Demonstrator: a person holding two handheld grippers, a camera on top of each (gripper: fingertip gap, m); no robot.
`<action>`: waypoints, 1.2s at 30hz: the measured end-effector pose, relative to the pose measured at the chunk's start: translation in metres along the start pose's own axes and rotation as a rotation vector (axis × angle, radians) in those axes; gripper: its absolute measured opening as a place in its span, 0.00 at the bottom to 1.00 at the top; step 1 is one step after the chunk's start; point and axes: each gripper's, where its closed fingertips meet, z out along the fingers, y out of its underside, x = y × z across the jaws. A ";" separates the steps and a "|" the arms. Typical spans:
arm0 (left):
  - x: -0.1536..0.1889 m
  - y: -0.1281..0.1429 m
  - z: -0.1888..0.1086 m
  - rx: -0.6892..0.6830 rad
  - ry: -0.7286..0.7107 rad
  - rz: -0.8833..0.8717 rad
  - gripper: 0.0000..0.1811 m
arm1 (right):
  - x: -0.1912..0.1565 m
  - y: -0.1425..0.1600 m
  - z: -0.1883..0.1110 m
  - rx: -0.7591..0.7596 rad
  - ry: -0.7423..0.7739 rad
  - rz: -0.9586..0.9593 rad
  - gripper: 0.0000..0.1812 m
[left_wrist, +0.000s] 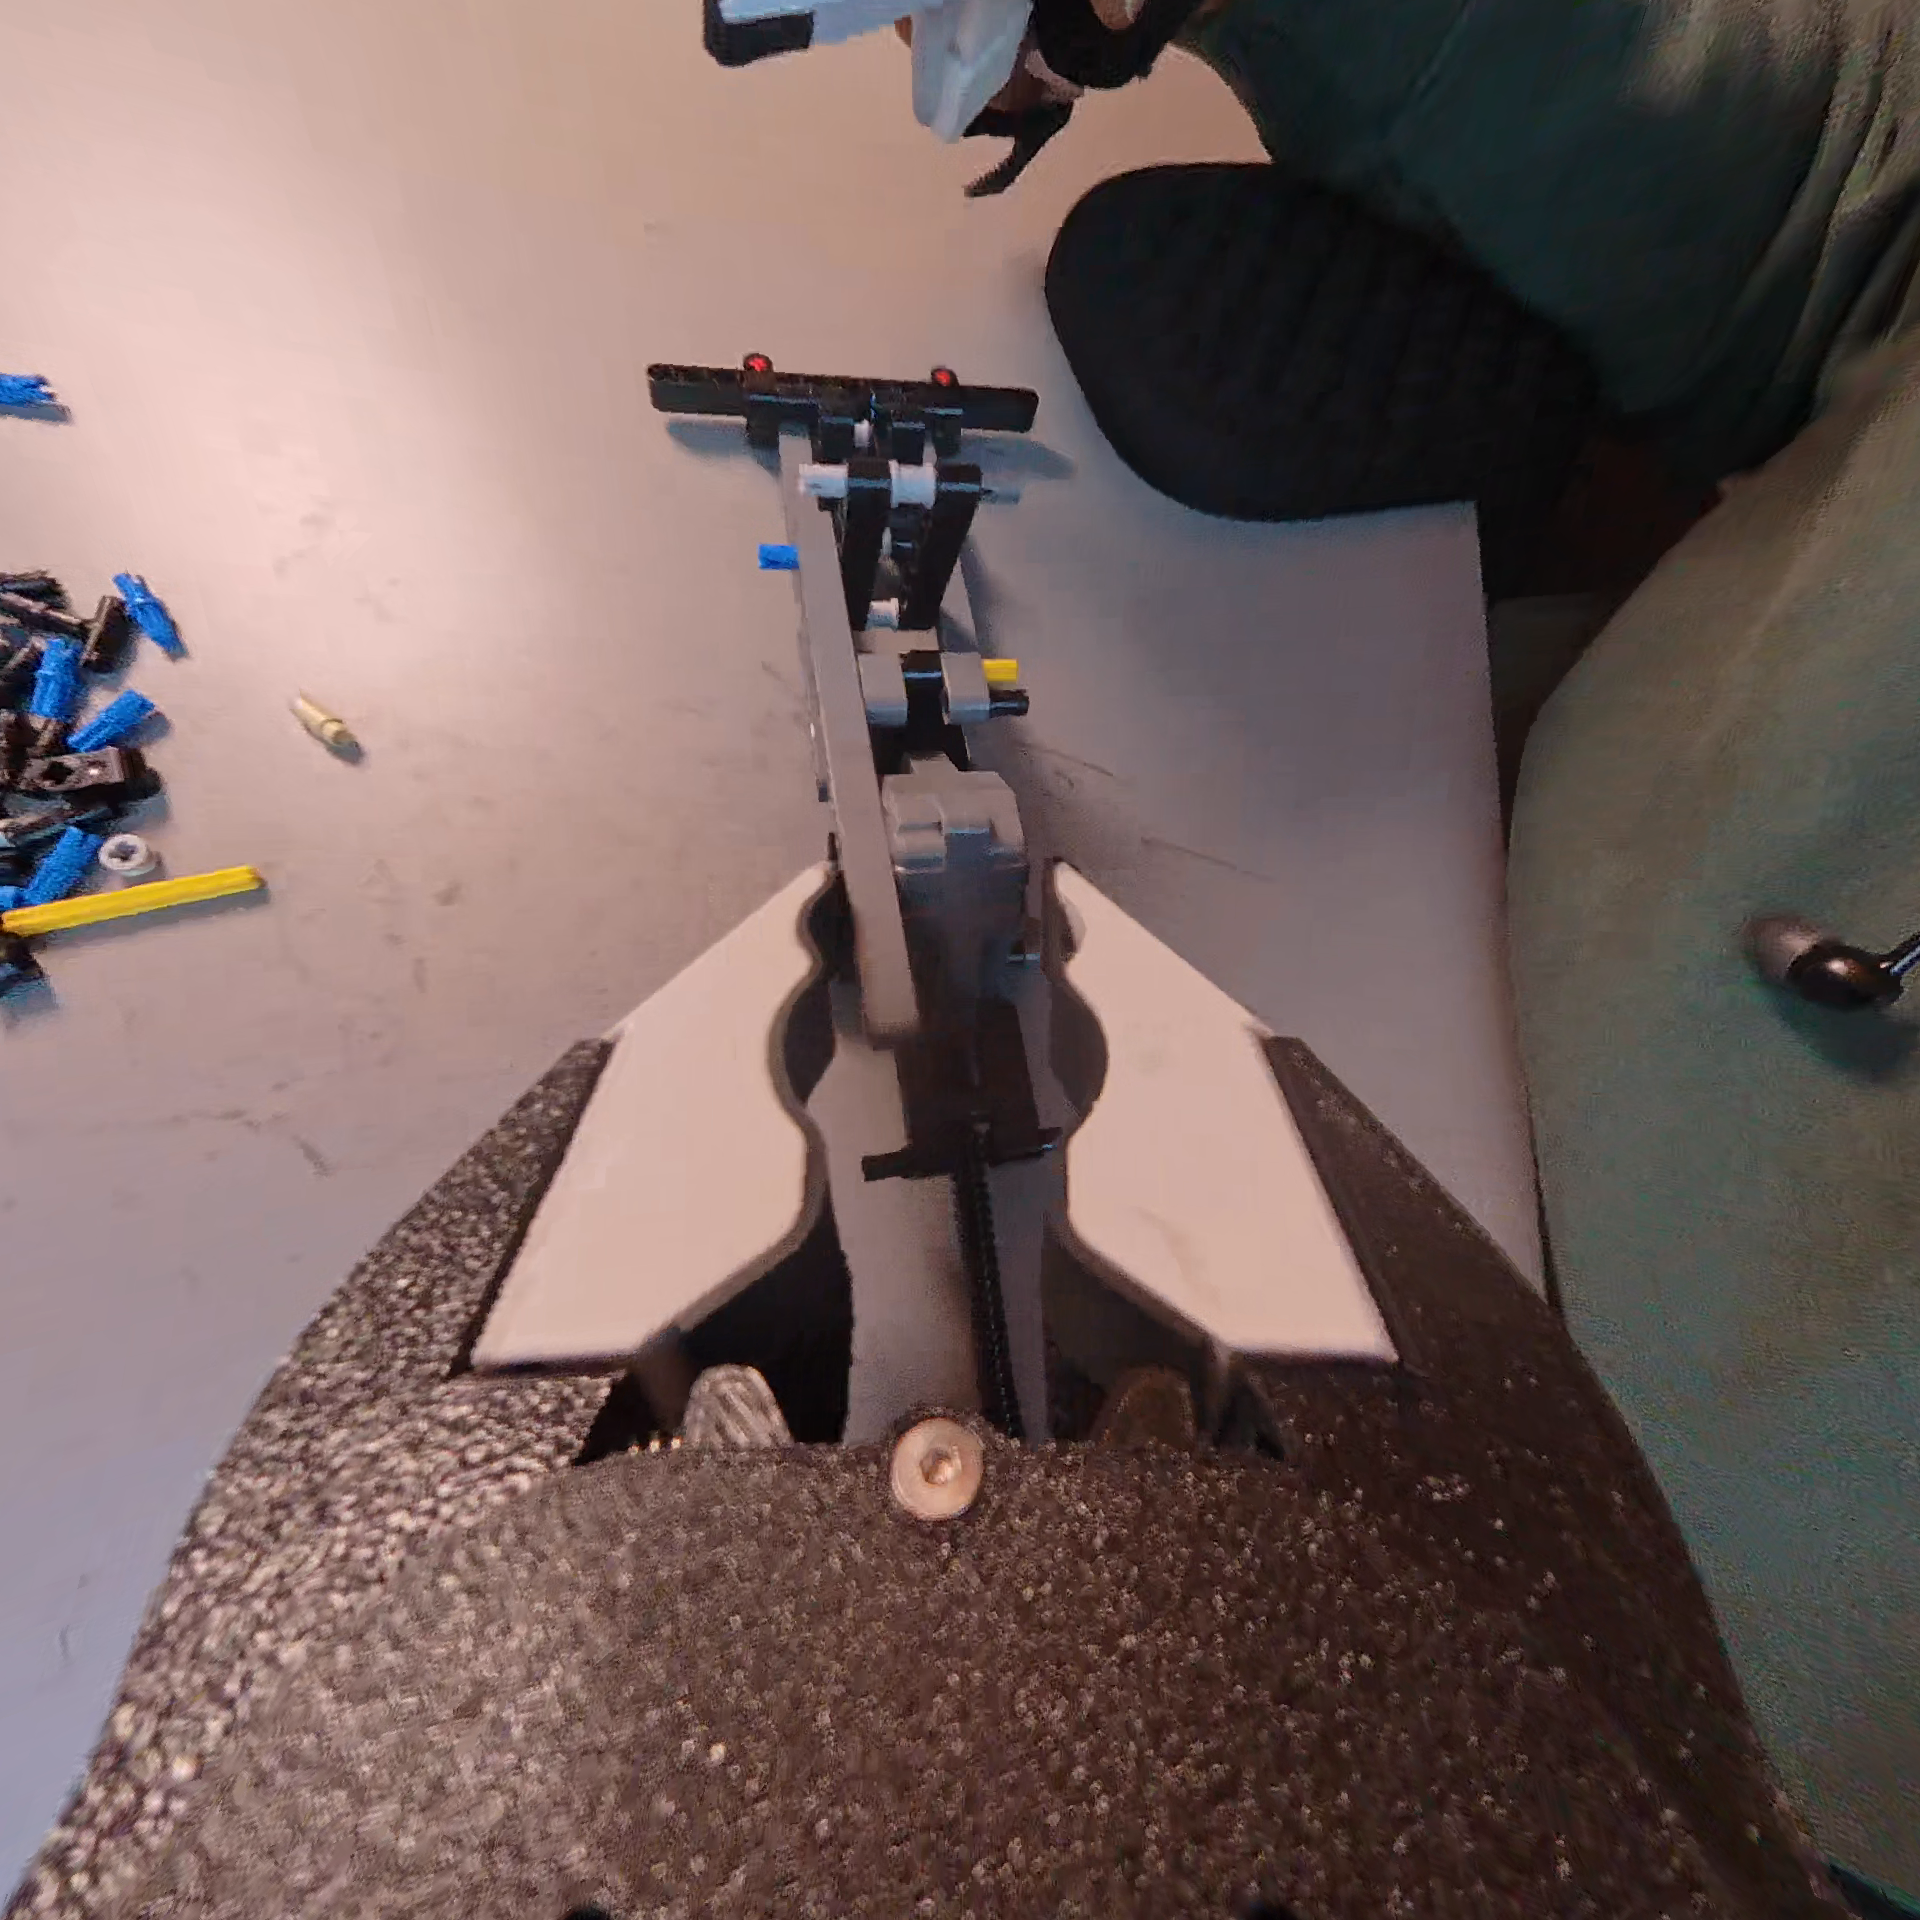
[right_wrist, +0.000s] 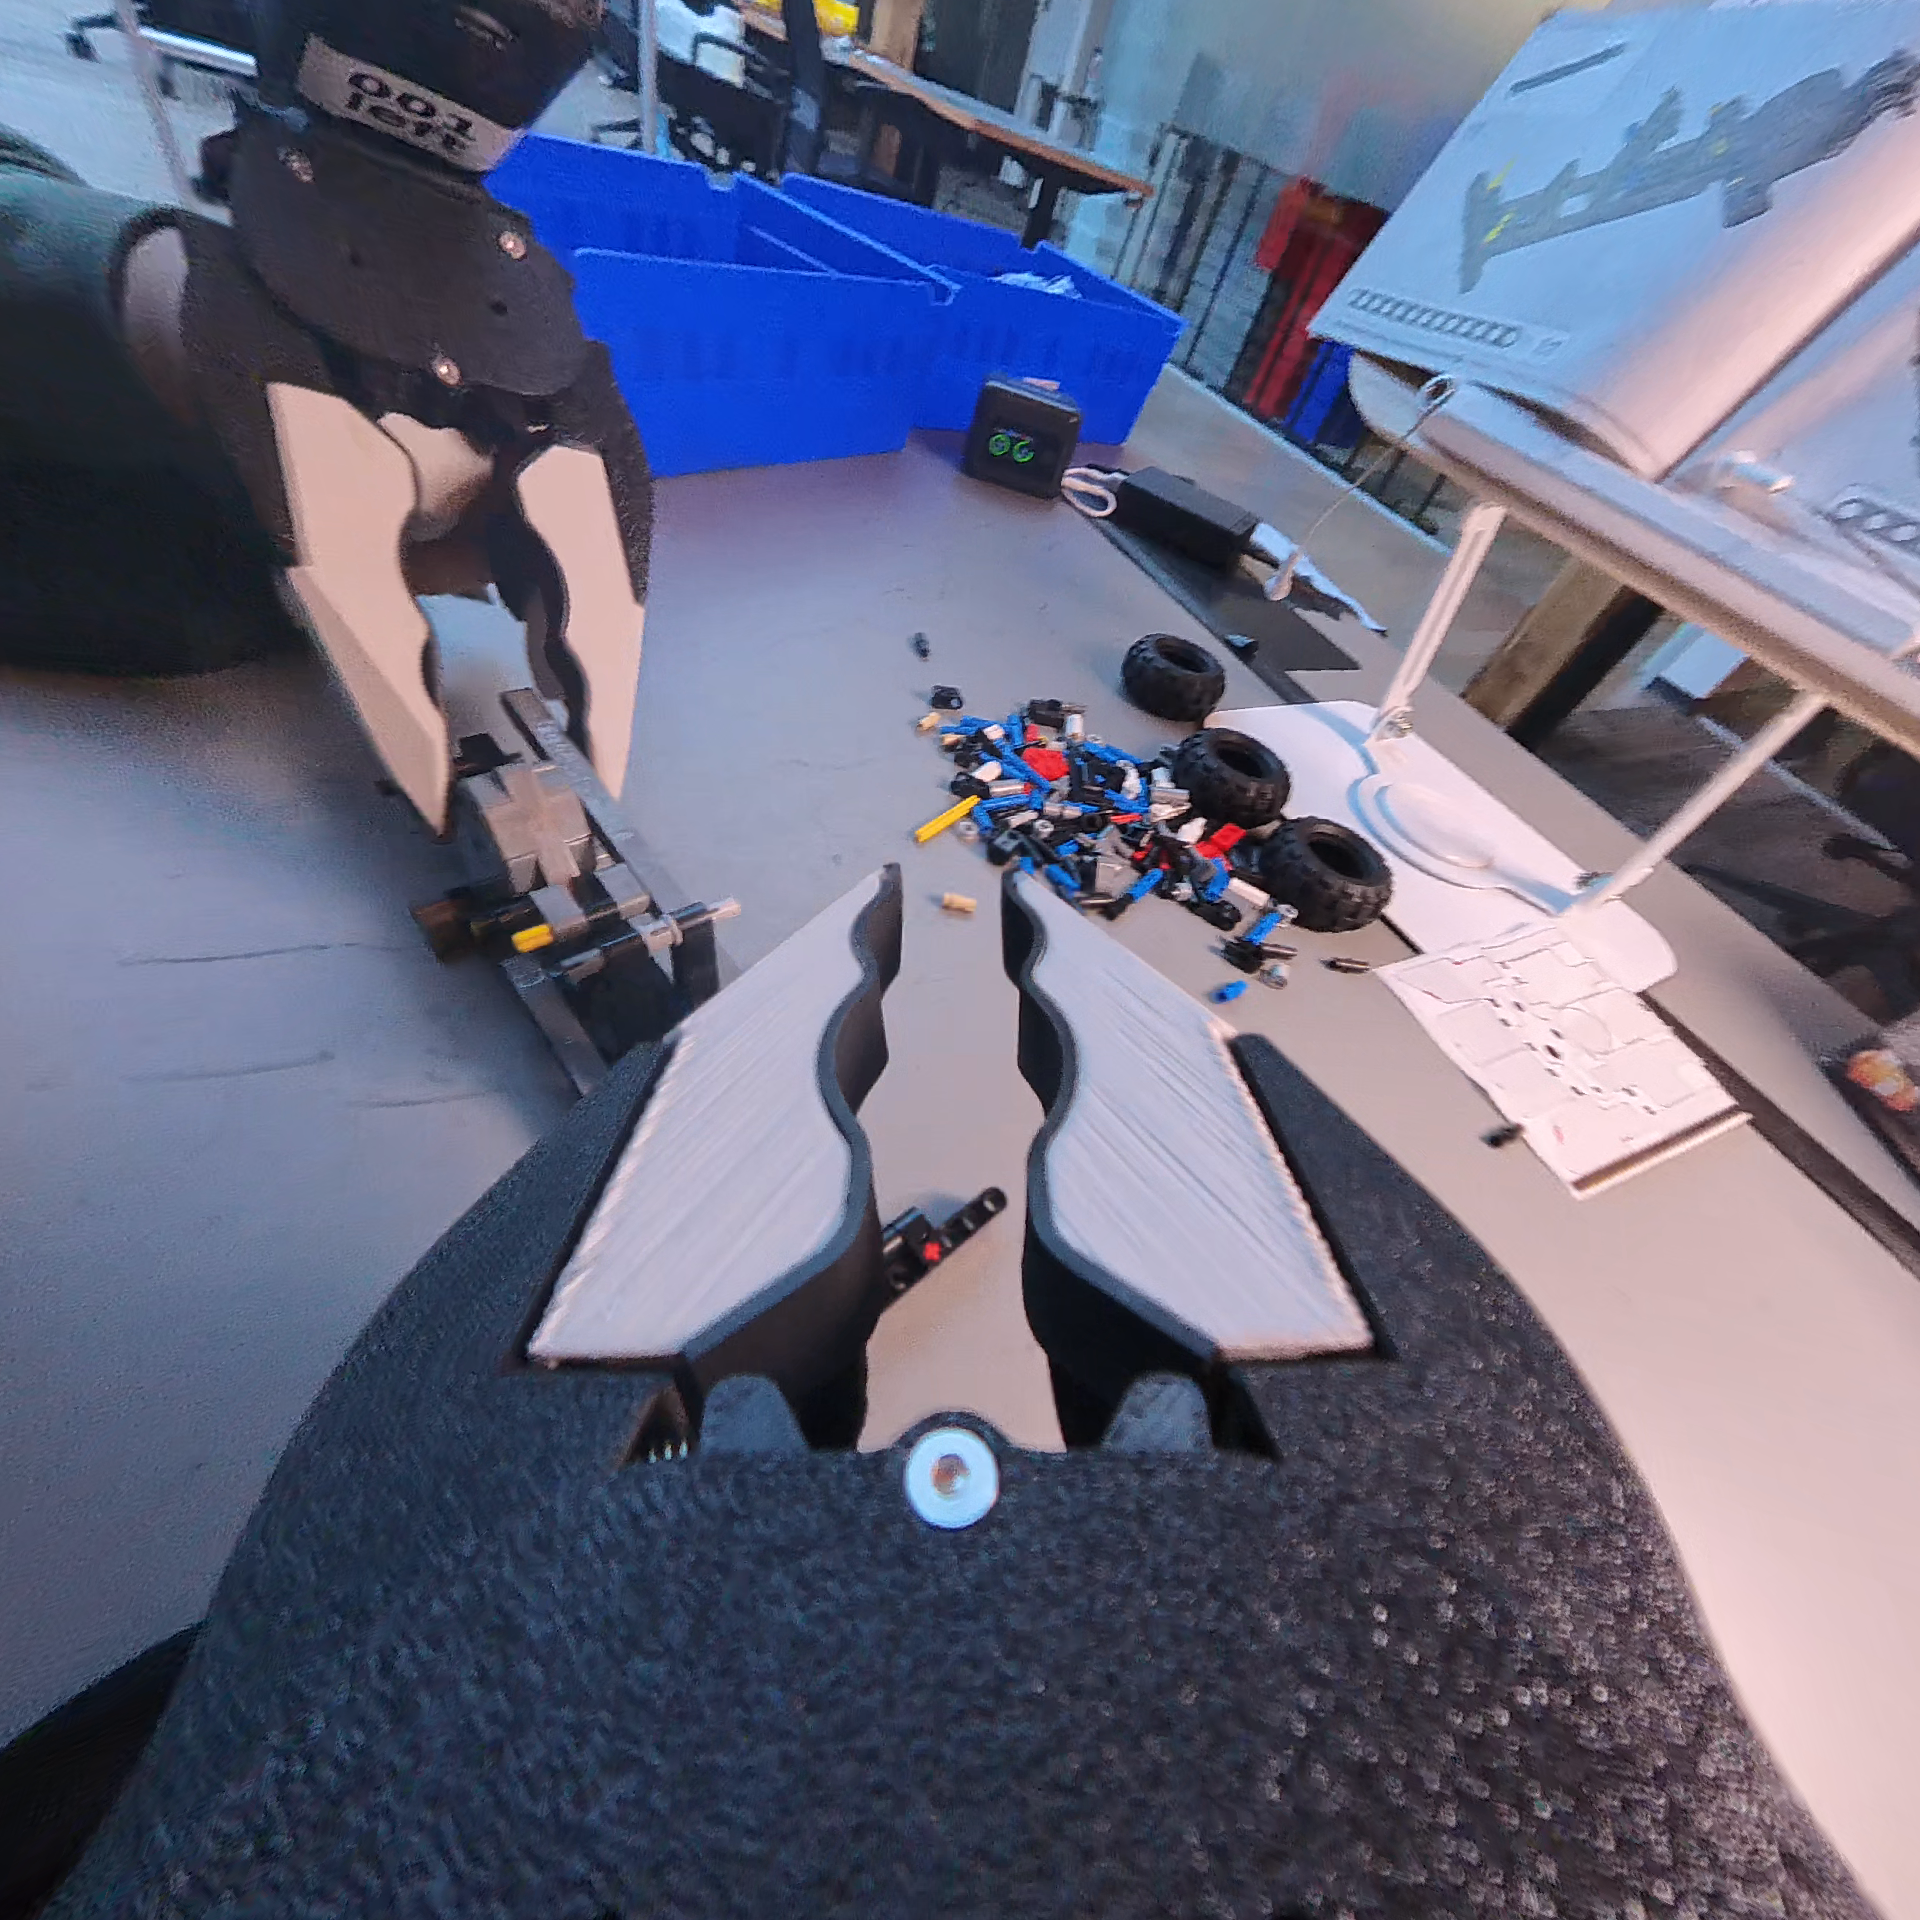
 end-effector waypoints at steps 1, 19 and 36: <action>-0.001 0.001 0.000 -0.010 -0.017 0.035 0.19 | -0.006 0.002 0.002 -0.010 -0.033 0.002 0.10; -0.017 -0.010 0.006 -0.131 -0.501 0.930 0.24 | -0.073 0.013 0.014 -0.463 -0.534 -0.130 0.06; 0.001 -0.013 0.007 0.006 -0.136 0.311 0.43 | -0.096 0.035 0.008 -0.704 -0.516 -0.464 0.08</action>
